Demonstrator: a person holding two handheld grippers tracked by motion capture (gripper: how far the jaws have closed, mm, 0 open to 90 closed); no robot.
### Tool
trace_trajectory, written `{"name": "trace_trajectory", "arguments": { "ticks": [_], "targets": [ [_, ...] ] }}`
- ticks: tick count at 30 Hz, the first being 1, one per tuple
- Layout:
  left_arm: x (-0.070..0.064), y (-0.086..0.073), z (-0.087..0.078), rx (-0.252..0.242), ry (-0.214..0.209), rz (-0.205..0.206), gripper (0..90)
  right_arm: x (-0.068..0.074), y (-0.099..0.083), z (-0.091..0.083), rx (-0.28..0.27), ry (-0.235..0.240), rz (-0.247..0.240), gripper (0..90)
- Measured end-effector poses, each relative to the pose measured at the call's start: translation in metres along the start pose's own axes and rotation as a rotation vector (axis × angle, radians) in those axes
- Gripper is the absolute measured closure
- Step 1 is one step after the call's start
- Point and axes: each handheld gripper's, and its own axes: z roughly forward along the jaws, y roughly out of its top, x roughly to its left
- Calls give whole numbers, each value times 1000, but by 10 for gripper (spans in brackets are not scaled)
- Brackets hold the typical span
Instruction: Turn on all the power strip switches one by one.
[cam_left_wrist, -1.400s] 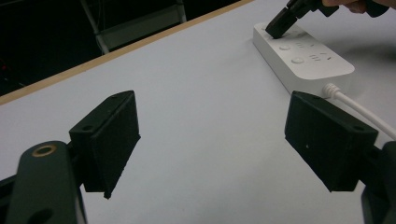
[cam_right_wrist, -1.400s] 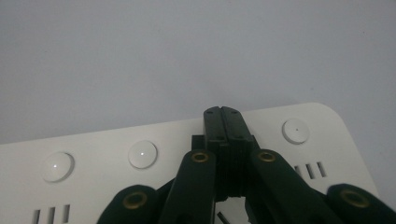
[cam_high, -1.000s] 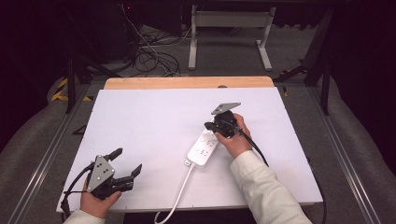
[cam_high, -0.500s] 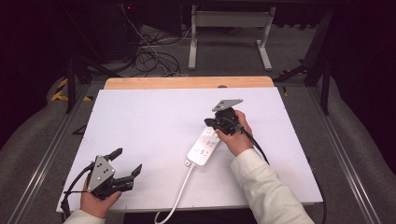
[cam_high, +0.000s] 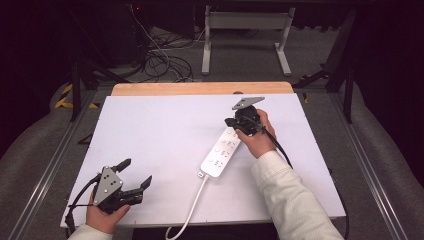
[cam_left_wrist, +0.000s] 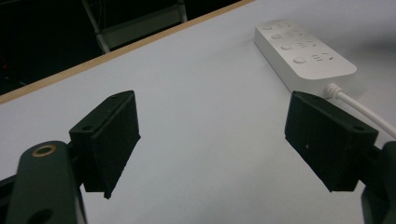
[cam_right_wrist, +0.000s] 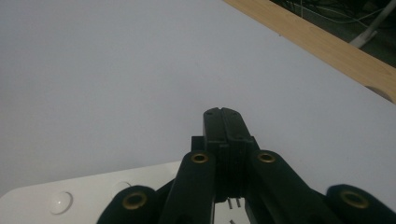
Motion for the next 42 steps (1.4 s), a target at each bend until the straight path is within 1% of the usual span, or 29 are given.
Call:
{"name": "trace_trajectory", "arguments": {
  "ticks": [1,4,5,8,9,12,13,17,18,21,24,25,27,28,30,32,33,42],
  "targets": [
    [0,0,0,-1,3,3,182,-2,0,1,2,-1,6,900],
    [0,0,0,1,-2,-8,181,-7,-2,4,16,-6,16,900],
    [0,0,0,2,-1,-2,181,-8,-2,5,18,-6,19,900],
    [0,0,0,1,-3,-9,181,-12,-4,9,32,-7,29,900],
    [0,0,0,1,-1,-3,181,-13,-5,10,38,-6,30,900],
    [0,0,0,2,-1,-2,181,-15,-8,16,60,-7,33,900],
    [0,0,0,1,-3,-9,181,-16,-9,18,68,-9,36,900],
    [0,0,0,3,0,-2,181,-19,-12,24,83,-6,47,900],
    [0,0,0,2,-2,-8,181,-19,-13,25,87,-8,48,900],
    [0,-1,0,2,-3,-9,181,-19,-16,28,96,-3,52,900],
    [0,0,0,3,-1,-2,181,-19,-20,32,105,-1,53,900],
    [0,0,0,2,-3,-8,181,-19,-21,33,108,-3,56,900],
    [0,0,1,2,-3,-6,181,-19,-23,34,113,1,56,900],
    [0,0,0,3,0,-1,181,-19,-23,35,112,1,62,900],
    [0,-1,1,3,-4,-8,182,-19,-24,36,115,3,58,900],
    [0,0,1,5,-2,1,181,-18,-25,36,114,6,51,900],
    [0,0,1,4,-4,-4,181,-17,-25,36,113,6,49,900],
    [0,0,1,5,-4,-3,181,-15,-25,39,122,1,42,900]
  ]
}}
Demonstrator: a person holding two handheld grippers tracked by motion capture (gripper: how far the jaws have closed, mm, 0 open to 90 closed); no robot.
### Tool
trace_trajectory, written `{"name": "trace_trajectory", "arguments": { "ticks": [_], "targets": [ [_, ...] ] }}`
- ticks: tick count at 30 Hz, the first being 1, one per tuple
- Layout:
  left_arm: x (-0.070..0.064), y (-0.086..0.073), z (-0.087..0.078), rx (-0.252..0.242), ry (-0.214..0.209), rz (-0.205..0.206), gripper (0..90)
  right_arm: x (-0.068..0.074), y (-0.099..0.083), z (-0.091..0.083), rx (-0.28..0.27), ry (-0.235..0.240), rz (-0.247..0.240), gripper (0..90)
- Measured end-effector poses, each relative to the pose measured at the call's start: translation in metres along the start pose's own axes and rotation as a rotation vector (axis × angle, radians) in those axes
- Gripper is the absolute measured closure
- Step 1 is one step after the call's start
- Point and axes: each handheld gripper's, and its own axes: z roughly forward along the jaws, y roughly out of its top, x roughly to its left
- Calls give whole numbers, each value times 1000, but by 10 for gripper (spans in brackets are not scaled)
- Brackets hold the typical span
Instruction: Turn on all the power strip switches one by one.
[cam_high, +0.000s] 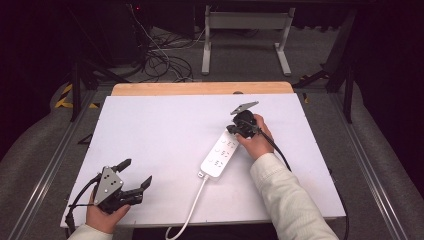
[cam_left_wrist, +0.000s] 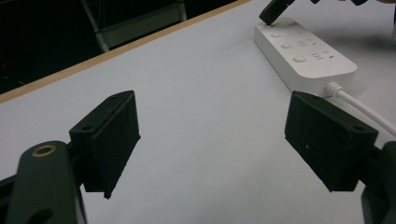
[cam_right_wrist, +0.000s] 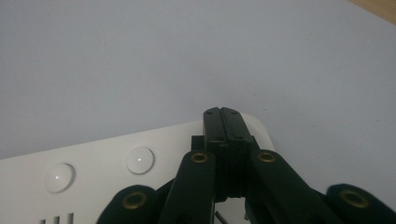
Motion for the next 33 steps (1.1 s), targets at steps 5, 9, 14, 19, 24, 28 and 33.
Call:
{"name": "trace_trajectory", "arguments": {
  "ticks": [5,9,14,19,24,28,33],
  "targets": [
    [0,0,0,0,0,2,181,0,-1,0,-4,-11,-5,900],
    [-1,0,0,-1,0,1,182,-1,-2,0,-3,-29,-5,900],
    [0,0,0,2,-1,3,181,0,-3,0,-6,-28,-10,900],
    [-1,0,0,3,-1,3,181,3,-1,1,-8,-11,-22,900],
    [0,0,0,1,-2,-1,181,0,-2,2,-7,5,-3,900],
    [-1,0,0,0,-3,-1,181,2,-2,3,-2,-5,-4,900],
    [0,0,0,2,-2,3,181,4,0,5,5,-18,-8,900]
  ]
}}
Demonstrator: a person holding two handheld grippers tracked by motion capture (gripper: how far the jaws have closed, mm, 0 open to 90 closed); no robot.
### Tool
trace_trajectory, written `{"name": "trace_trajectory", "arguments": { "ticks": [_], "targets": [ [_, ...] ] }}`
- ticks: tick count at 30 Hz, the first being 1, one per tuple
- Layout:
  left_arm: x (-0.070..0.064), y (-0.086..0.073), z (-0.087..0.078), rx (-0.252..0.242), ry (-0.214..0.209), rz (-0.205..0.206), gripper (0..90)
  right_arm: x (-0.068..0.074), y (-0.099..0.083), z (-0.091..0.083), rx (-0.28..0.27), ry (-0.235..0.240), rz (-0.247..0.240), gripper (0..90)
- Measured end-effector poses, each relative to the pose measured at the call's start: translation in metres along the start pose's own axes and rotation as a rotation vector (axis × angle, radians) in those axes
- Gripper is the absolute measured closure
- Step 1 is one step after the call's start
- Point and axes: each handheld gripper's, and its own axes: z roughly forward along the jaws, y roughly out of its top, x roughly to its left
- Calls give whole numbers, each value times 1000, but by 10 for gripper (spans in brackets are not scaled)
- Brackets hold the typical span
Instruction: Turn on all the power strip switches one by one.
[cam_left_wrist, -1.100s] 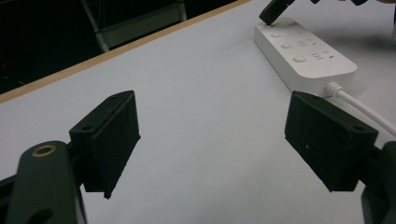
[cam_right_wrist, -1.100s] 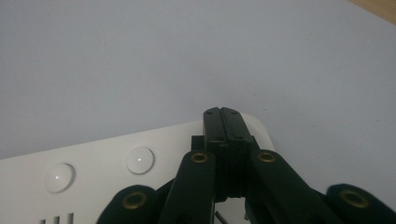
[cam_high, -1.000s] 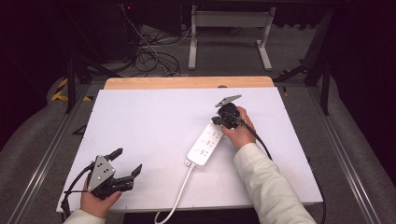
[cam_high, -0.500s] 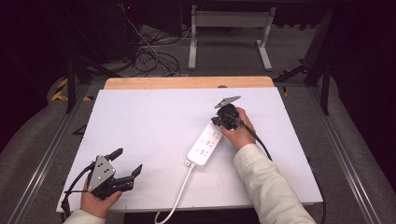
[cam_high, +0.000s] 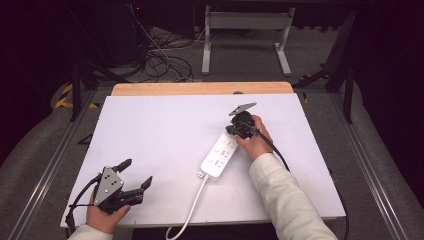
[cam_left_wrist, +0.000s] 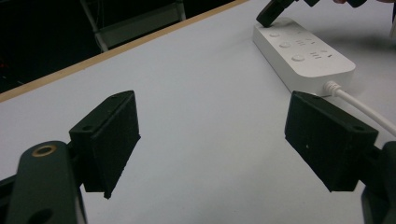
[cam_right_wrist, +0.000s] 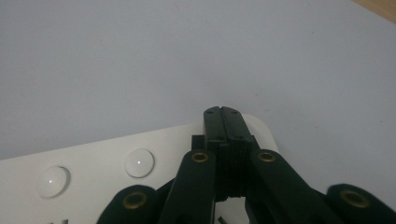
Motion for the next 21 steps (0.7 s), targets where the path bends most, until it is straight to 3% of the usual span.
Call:
{"name": "trace_trajectory", "arguments": {
  "ticks": [10,13,17,21],
  "targets": [
    [1,0,-1,-5,-2,-7,182,0,2,-2,8,-12,3,900],
    [2,0,1,-2,-2,-10,182,3,0,-11,-62,12,0,900],
    [1,0,3,7,-5,-7,182,8,2,-23,-94,29,-12,900],
    [1,0,2,3,-2,-11,181,12,2,-35,-127,49,-12,800]
  ]
}}
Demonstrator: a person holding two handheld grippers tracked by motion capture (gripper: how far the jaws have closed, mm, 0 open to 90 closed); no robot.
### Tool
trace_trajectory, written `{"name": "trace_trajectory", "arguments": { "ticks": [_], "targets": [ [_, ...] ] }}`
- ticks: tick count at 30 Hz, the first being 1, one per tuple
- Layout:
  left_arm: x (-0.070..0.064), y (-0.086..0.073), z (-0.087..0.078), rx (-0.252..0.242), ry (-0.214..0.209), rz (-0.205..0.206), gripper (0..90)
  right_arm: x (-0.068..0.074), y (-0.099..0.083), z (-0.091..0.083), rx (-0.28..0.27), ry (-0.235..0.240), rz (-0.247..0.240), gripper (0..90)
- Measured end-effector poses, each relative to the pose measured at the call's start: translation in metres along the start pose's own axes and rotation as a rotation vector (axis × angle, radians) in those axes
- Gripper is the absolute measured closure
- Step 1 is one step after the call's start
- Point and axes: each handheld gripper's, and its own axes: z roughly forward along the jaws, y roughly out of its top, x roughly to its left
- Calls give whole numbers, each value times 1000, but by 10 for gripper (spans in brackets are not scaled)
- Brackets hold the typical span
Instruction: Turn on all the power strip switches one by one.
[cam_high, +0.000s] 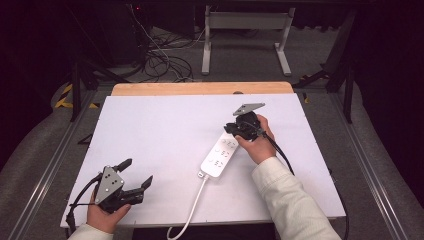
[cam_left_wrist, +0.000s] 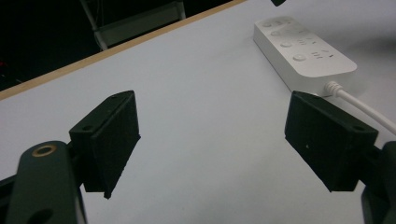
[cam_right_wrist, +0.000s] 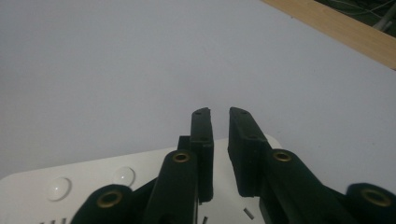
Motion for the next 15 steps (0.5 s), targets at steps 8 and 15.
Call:
{"name": "trace_trajectory", "arguments": {
  "ticks": [8,15],
  "targets": [
    [0,0,0,1,-1,4,181,6,0,-15,-33,26,-7,660],
    [0,0,-1,-2,3,0,181,12,-5,-31,-77,38,-32,465]
  ]
}}
